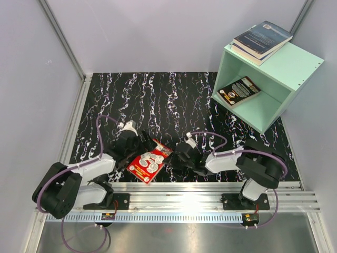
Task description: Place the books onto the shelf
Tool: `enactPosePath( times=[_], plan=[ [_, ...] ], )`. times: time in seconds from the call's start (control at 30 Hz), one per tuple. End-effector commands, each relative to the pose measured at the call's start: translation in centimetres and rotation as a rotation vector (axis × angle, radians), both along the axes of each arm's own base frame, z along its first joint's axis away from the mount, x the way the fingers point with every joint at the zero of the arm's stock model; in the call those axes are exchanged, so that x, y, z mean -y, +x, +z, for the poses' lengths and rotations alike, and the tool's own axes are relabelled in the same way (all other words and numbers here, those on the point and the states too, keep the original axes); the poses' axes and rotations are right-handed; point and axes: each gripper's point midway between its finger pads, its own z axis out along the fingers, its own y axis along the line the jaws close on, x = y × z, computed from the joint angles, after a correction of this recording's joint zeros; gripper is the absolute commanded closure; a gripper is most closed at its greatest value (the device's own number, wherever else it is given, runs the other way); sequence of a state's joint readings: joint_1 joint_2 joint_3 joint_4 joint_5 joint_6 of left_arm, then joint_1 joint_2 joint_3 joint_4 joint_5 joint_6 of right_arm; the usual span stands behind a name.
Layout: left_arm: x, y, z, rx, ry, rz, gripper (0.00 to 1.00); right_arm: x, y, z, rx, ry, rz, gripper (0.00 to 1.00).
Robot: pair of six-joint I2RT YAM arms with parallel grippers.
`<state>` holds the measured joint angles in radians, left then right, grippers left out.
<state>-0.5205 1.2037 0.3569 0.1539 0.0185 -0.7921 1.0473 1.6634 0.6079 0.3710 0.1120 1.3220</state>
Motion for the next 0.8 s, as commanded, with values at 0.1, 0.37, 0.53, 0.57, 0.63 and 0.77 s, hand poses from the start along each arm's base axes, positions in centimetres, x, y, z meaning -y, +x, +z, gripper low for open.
enactPosePath(
  times=[0.1,0.37,0.53,0.57,0.63,0.77],
  plan=[
    [2.5,-6.5,-4.2,-0.276,-0.010,-0.104,0.07,-0.3,2.9,6.0,0.168,0.037,-0.081,0.75],
    [4.9,-6.6,-2.6,-0.252,-0.032,-0.150,0.07,-0.8,3.8,6.3,0.190,0.025,-0.098,0.48],
    [4.8,-6.9,-2.9,-0.258,-0.029,-0.148,0.07,-0.4,3.7,6.2,0.191,0.010,-0.099,0.65],
    [4.8,-6.9,-2.9,-0.258,-0.027,-0.148,0.07,-0.2,3.6,6.4,0.193,0.011,-0.099,0.70],
    [4.7,-7.0,-3.0,-0.261,-0.020,-0.148,0.07,0.8,3.3,5.9,0.185,-0.024,-0.107,0.84],
    [4.0,-6.8,-2.9,-0.250,0.020,-0.141,0.07,4.1,2.9,8.1,0.209,-0.073,-0.158,0.95]
  ],
)
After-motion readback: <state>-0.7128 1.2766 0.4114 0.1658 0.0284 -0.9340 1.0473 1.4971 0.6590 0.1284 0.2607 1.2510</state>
